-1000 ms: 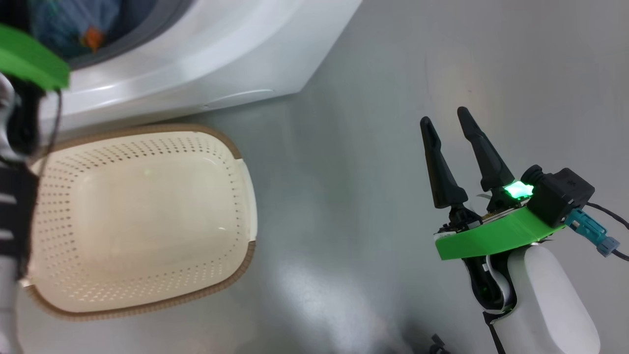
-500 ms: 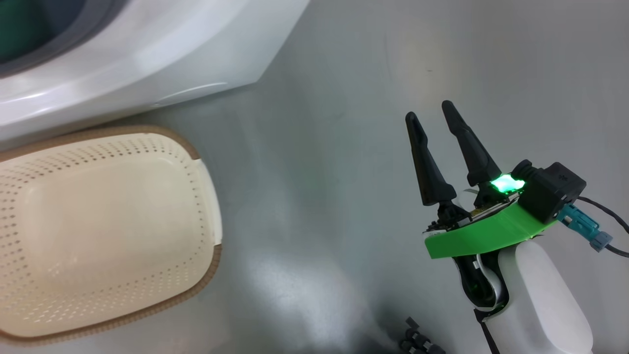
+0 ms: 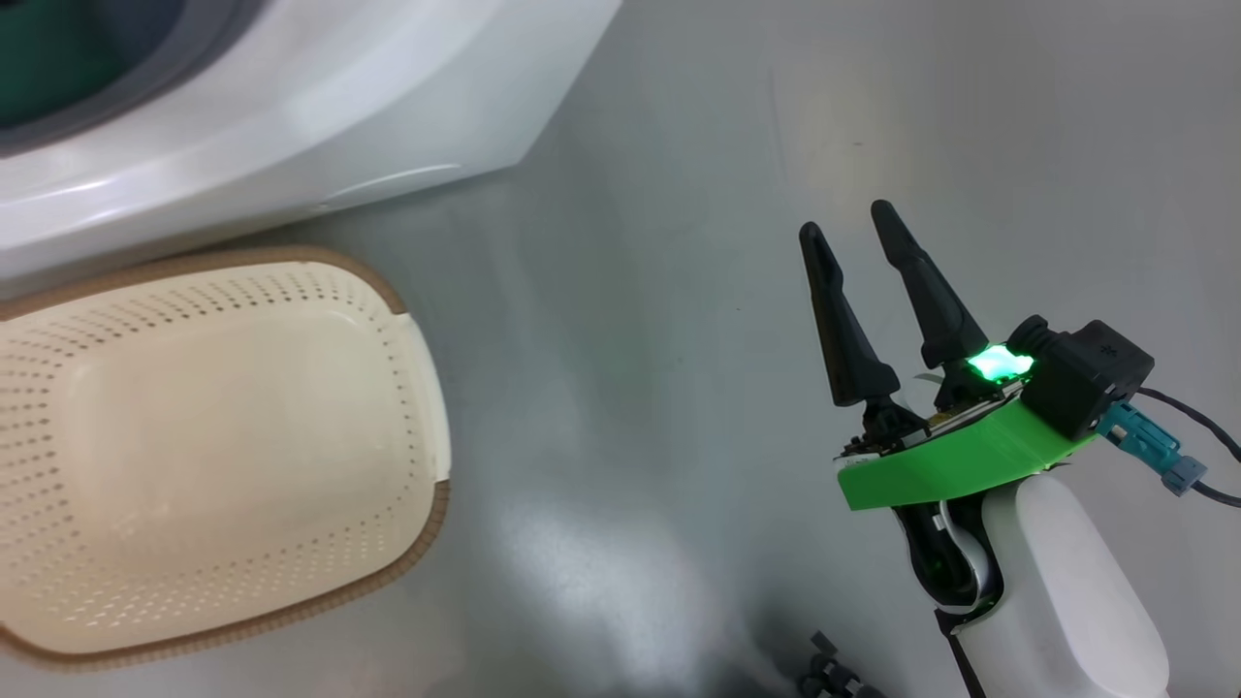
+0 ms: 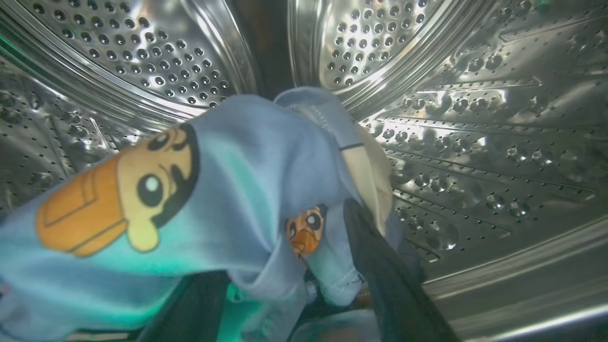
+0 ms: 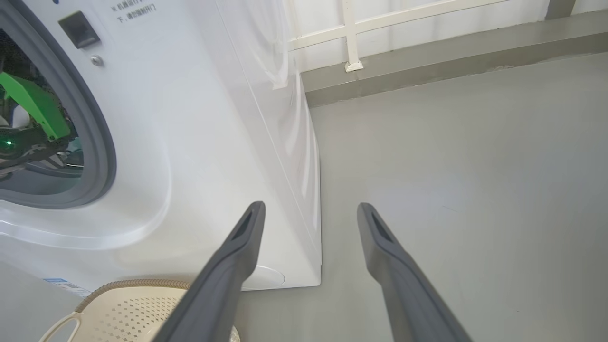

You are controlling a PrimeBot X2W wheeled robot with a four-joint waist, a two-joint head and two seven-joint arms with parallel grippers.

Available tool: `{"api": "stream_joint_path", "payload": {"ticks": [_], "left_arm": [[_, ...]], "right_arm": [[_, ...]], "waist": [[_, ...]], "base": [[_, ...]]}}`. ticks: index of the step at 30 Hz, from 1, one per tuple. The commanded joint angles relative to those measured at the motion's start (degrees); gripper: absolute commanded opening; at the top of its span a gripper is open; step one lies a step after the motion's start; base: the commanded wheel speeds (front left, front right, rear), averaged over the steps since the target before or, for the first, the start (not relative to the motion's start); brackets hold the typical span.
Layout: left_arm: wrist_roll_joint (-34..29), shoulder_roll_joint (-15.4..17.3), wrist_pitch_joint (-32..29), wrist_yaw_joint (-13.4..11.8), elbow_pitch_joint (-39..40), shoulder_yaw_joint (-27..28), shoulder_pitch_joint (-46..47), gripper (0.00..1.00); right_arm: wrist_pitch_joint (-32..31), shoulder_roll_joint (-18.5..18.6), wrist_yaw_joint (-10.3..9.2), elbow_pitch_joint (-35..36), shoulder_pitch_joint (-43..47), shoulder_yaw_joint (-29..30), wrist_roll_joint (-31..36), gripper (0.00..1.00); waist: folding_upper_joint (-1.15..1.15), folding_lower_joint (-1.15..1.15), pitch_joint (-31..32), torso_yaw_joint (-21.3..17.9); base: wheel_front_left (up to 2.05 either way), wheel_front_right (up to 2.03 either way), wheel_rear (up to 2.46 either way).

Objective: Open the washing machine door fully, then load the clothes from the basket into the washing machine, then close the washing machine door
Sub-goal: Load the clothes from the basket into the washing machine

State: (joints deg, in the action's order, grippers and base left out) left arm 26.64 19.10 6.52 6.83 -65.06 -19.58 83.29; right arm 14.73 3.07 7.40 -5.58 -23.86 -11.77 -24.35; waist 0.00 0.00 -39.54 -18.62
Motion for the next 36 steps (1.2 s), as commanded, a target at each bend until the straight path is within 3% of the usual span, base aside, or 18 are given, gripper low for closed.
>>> {"api": "stream_joint_path", "payload": {"ticks": [1,9,17,29,36], "left_arm": [[0.44,1.79,0.89,0.21,0.69,0.1,0.17,1.0],[3.73,0.33,5.63,0.62,0.46,-0.31,-4.02,1.0],[7.27,0.61,8.17,0.65,5.66,-0.77,-12.09,1.0],[6.8,1.09,8.46,0.48,20.41,2.29,-26.48,1.0],[5.21,0.28,8.47,-1.96,31.63,5.56,-37.63,1.0]], "right_arm": [[0.27,-0.19,0.09,0.99,0.5,-0.81,0.22,1.0],[0.27,-0.19,0.09,-0.08,1.01,-0.36,1.09,1.0],[0.27,-0.19,0.09,-0.72,1.91,0.63,2.09,1.0],[0.27,-0.19,0.09,-2.24,2.73,1.56,3.38,1.0],[0.27,-0.19,0.09,-3.4,3.72,1.83,3.92,1.0]], "waist": [[0.0,0.0,0.87,0.94],[0.0,0.0,4.29,2.98],[0.0,0.0,8.34,5.48],[0.0,0.0,13.55,9.14],[0.0,0.0,18.0,10.76]], "base": [[0.0,0.0,0.0],[0.0,0.0,0.0],[0.0,0.0,0.0],[0.0,0.0,0.0],[0.0,0.0,0.0]]}}
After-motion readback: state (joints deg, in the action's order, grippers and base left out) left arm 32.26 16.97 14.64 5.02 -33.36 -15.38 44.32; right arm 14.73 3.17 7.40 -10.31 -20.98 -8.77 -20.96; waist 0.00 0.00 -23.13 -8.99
